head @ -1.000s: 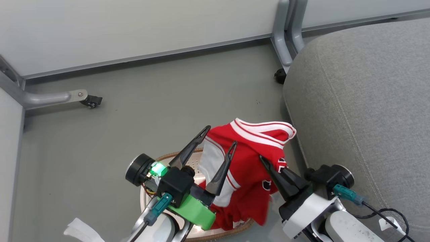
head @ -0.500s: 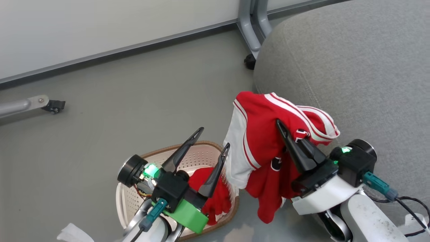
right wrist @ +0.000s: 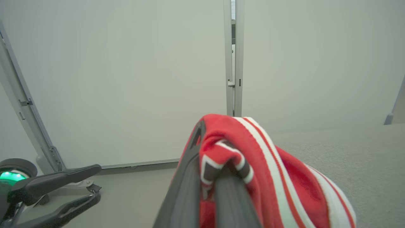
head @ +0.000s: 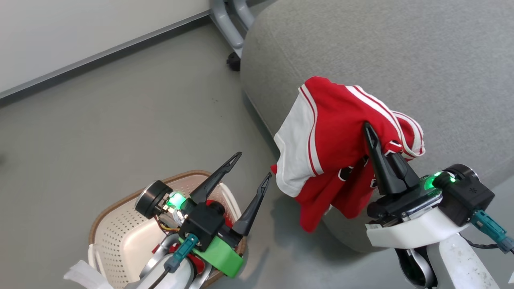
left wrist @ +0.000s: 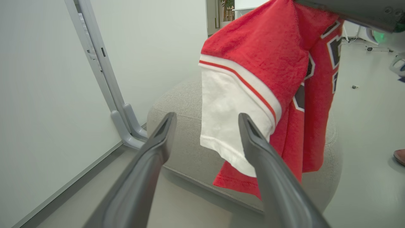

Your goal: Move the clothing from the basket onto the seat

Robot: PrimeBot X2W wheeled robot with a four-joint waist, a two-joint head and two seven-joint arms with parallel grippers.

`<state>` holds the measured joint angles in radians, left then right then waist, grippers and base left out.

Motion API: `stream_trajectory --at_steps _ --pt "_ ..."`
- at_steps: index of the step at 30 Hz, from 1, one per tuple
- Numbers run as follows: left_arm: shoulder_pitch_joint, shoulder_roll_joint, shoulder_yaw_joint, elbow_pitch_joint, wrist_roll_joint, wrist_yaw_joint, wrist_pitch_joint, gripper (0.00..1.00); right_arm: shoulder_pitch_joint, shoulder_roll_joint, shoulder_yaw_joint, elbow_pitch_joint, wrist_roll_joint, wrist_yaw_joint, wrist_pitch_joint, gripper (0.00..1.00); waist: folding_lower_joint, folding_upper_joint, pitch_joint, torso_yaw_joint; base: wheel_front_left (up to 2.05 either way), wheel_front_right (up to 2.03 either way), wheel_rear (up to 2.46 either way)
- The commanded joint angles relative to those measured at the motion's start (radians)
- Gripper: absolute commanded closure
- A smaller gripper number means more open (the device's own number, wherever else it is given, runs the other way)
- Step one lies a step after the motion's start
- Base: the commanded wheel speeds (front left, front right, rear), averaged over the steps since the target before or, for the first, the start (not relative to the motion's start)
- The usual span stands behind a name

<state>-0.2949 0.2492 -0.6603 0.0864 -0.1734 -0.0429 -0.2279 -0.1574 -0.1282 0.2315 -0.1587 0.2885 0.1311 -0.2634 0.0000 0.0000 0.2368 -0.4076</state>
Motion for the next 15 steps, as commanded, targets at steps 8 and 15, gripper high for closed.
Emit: stream_trajectory --at_steps 8,15 --pt "-0.044 0.029 -0.017 -0.019 0.011 -0.019 0.041 0.0 0.058 0.022 -0.03 -0.079 -0.012 -0.001 -0.002 1.0 0.0 0.0 0.085 -0.159 0.0 0.0 0.0" --pt "-0.095 0.04 -0.044 -0.019 0.012 -0.044 0.064 0.0 0.086 0.044 -0.107 -0.133 -0.044 -0.001 -0.002 1.0 0.0 0.0 0.148 -0.165 0.0 0.0 0.0"
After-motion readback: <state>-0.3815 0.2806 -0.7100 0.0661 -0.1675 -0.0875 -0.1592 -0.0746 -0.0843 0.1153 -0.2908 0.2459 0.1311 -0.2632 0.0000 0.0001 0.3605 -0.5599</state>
